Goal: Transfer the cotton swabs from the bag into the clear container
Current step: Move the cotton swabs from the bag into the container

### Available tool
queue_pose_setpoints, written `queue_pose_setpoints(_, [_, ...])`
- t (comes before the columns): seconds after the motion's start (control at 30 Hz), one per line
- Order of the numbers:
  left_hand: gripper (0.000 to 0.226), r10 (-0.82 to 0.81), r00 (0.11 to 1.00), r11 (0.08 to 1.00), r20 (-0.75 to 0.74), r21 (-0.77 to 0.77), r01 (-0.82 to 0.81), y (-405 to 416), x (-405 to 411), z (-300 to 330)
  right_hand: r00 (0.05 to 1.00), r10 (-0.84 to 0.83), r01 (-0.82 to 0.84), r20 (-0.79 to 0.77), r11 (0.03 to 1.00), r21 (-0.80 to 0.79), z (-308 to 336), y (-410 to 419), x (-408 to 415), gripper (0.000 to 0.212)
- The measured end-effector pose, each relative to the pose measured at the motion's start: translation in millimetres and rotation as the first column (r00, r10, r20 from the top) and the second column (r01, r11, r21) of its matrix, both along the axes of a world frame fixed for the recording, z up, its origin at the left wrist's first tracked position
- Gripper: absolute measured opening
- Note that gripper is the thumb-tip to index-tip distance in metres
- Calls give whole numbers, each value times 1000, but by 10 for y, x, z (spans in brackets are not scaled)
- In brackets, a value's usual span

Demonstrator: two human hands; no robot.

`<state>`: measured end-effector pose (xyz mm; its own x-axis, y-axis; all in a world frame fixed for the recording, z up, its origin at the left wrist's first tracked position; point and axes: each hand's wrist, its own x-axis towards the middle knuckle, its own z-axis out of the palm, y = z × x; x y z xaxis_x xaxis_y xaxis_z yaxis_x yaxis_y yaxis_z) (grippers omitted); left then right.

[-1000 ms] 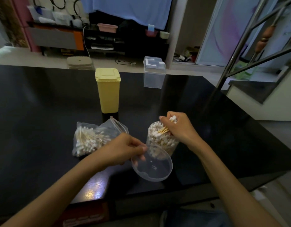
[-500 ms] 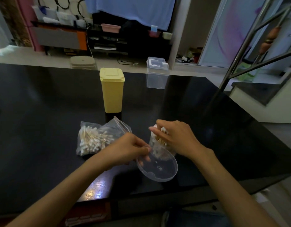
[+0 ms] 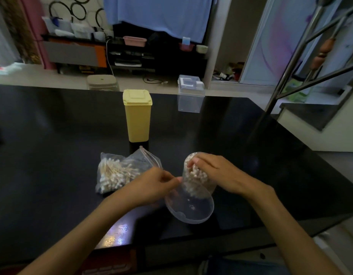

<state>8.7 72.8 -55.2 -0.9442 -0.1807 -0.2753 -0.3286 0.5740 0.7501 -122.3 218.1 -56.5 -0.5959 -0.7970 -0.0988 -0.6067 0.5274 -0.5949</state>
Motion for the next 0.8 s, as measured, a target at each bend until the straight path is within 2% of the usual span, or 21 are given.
queue_pose_setpoints(0.03, [32, 21, 999, 990, -28, -136, -25, -28, 2, -4, 1000, -21, 21, -2, 999, -31, 34, 41, -14, 29])
queue_pose_setpoints(0.1, [29, 76, 983, 914, -170, -381, -136, -59, -5, -12, 995, -57, 51, -86, 996, -69, 64, 128, -38, 25])
queue_pose_setpoints(0.17, [29, 56, 939, 897, -339, -396, -197, -3, -16, -2, 981, -96, 69, -171, 985, -156, 39, 211, -32, 20])
queue_pose_setpoints(0.23, [39, -81, 919, 939, -386, -338, -59, 105, -30, -6, 963, -147, 79, -227, 956, -284, -59, 263, -6, 17])
queue_pose_setpoints(0.33, [55, -283, 918, 908, -277, -386, 163, 280, -60, -78, 926, -259, 140, -273, 911, -387, -291, 314, 51, 26])
queue_pose_setpoints(0.4, [64, -351, 915, 856, -199, -465, 227, 332, -75, -161, 926, -273, 171, -260, 919, -355, -405, 384, 129, 44])
queue_pose_setpoints(0.47, [73, -396, 902, 801, -168, -543, 251, 366, -69, -216, 938, -180, 91, -295, 952, -292, -494, 472, 207, 49])
queue_pose_setpoints(0.6, [81, -447, 881, 741, -151, -614, 271, 380, -51, -254, 874, 4, -92, -485, 983, -158, -632, 595, 279, 51])
queue_pose_setpoints(0.8, [83, -460, 882, 663, -97, -699, 269, 391, -88, -219, 748, -18, -57, -663, 994, -91, -676, 588, 301, 49])
